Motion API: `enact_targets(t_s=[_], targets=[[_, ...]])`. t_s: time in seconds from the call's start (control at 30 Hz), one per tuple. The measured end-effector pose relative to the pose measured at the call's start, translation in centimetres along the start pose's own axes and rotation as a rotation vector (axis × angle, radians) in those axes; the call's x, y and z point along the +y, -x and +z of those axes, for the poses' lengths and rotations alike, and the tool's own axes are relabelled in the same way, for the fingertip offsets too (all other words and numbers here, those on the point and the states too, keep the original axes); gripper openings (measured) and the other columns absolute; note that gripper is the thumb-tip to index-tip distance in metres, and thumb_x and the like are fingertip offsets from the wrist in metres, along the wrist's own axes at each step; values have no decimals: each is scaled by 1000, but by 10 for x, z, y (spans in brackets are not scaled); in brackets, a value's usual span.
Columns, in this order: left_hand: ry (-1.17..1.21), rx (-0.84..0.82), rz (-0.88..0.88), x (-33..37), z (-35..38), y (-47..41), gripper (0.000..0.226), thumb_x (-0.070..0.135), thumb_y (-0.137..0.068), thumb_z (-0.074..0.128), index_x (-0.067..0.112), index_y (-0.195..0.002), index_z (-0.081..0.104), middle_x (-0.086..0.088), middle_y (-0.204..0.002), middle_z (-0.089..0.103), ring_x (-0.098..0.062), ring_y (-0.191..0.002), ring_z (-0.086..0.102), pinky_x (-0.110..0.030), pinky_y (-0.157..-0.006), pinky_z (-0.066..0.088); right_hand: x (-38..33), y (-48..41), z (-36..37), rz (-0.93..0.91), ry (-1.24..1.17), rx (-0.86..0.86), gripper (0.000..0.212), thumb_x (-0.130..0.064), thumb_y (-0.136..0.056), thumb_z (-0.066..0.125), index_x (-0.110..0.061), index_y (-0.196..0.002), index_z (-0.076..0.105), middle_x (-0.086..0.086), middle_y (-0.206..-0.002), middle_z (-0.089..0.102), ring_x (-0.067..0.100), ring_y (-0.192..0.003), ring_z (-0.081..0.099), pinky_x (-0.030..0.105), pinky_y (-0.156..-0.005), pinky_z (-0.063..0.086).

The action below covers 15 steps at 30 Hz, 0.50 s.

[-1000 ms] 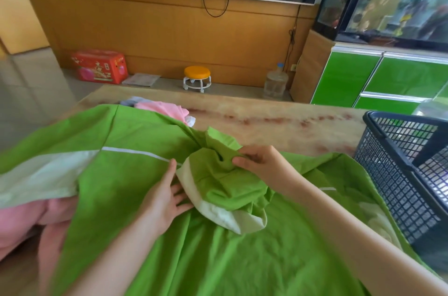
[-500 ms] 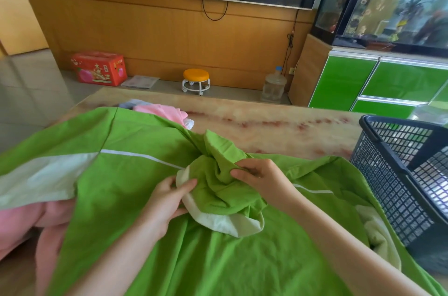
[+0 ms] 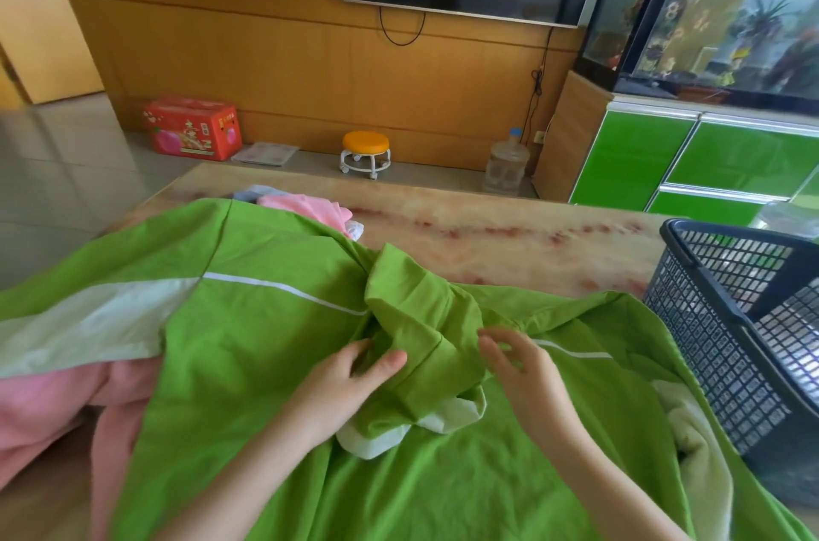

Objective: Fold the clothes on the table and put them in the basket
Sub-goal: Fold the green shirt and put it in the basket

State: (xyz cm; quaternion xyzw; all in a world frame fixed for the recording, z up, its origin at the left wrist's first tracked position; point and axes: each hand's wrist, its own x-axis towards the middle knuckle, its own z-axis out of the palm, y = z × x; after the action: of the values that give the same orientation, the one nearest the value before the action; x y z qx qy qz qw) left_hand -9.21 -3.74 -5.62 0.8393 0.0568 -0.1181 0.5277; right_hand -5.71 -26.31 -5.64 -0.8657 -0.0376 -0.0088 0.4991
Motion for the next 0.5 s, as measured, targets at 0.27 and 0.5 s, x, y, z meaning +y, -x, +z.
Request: enact_targets(t_s=[0.27,0.5], targets=[[15,161,-20,-12,17,-14,10,25,-90,62,16,-90,67,0,-90,70,-19,-91,66,-22,-68,46,31,28,24,224,151,-84,38,-46,-81,69,-19,-107,66,-15,-91,63,2,-81,60,17,-67,45],[1186,-58,-217,11,14,24,25,11,-98,38,2,-106,59,-18,-85,71,-24,-65,70,-38,-55,59,22,30,1,328,-347,24,16,8,-85,61,2,-98,67,12,-82,74,20,-71,70,24,-56,55]])
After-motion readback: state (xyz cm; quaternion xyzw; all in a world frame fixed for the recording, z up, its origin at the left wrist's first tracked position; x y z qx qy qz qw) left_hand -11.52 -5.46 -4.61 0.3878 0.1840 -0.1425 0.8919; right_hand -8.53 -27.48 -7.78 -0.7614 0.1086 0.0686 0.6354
